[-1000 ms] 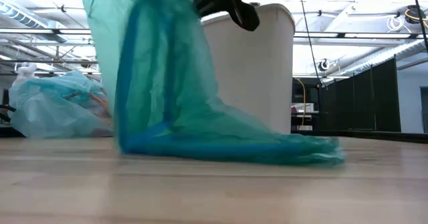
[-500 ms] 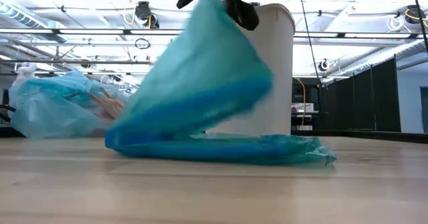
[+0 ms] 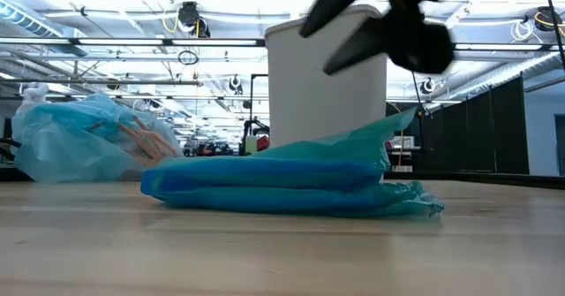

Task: Place trash/remove bag and relplace
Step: Insert the new blue trash bag into the white trash bin

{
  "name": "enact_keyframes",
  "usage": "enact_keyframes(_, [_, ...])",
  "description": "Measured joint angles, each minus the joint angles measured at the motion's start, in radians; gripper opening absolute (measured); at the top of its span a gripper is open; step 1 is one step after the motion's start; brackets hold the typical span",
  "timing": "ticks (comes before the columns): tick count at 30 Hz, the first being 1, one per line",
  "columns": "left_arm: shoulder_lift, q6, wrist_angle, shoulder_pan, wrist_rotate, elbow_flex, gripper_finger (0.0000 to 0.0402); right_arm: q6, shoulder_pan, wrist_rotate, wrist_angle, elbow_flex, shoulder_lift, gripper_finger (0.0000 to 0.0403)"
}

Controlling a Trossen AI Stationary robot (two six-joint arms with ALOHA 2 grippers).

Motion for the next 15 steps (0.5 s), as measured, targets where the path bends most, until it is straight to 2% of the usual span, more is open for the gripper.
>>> enact_keyframes(3, [-0.001,0.049,0.051,0.008,0.007,0.0,0.0,0.087,0.013,0.05,0.055,-0.068,-0.021,0.0179])
enact_keyframes(7, [-0.003,0.083,0.086,0.035,0.032,0.0,0.0,0.167,0.027,0.148,0.043,-0.125,-0.068,0.0179])
enact_keyframes(12, [-0.004,0.148,0.165,0.065,0.105,0.0,0.0,0.209,0.024,0.376,-0.051,-0.17,-0.224,0.0178])
enact_keyframes(15, [-0.004,0.179,0.172,0.086,0.104,0.0,0.0,0.189,-0.011,0.419,-0.181,-0.176,-0.325,0.0178])
